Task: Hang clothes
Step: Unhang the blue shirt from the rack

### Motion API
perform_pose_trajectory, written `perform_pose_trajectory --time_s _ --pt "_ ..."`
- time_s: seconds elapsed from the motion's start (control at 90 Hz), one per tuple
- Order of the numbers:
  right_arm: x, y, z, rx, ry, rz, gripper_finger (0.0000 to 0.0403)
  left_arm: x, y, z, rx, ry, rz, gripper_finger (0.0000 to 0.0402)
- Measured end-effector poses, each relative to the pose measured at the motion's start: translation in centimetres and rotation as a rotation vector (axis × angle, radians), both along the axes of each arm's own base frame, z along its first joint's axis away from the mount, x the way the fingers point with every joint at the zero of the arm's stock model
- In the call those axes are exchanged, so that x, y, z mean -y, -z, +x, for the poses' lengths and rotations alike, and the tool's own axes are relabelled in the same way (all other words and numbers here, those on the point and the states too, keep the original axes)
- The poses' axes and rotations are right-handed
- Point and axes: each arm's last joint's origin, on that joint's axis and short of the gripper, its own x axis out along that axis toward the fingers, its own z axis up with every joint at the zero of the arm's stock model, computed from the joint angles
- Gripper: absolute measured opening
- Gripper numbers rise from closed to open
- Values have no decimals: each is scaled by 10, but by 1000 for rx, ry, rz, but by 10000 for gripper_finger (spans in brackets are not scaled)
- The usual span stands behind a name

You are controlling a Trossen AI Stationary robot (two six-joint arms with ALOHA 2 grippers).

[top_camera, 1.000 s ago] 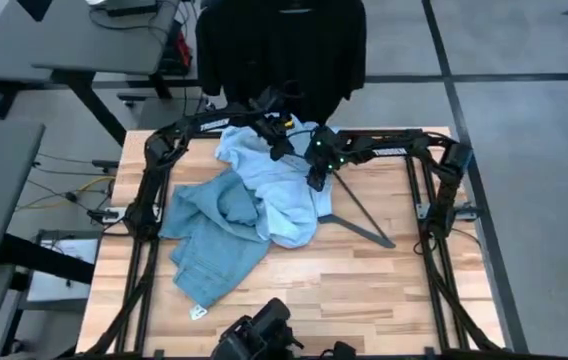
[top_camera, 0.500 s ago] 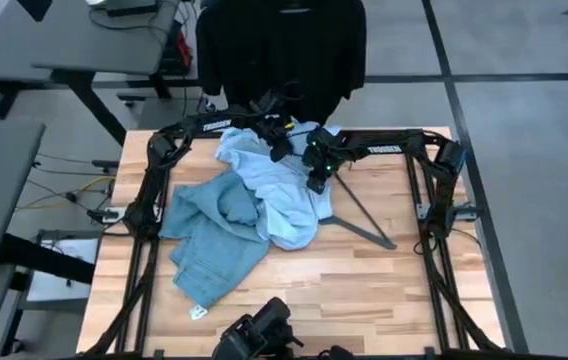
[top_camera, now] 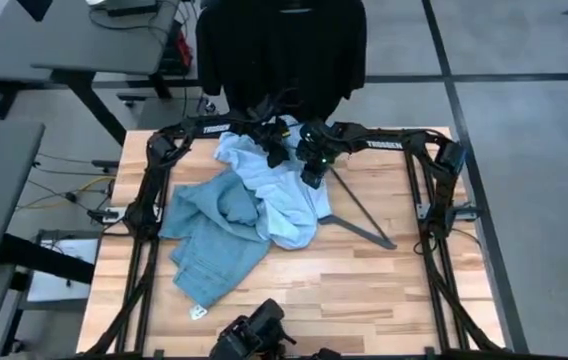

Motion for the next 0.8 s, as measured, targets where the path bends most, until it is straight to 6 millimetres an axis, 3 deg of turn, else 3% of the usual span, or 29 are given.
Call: perform_pose_trajectory --time_s 0.467,0.8 --pt "-18 -25 3 -47 -3 -39 0 -13 3 -11 -105 -210 56 102" --pt "-20 -25 1 -75 25 -17 0 -14 4 -13 -115 -267 36 102"
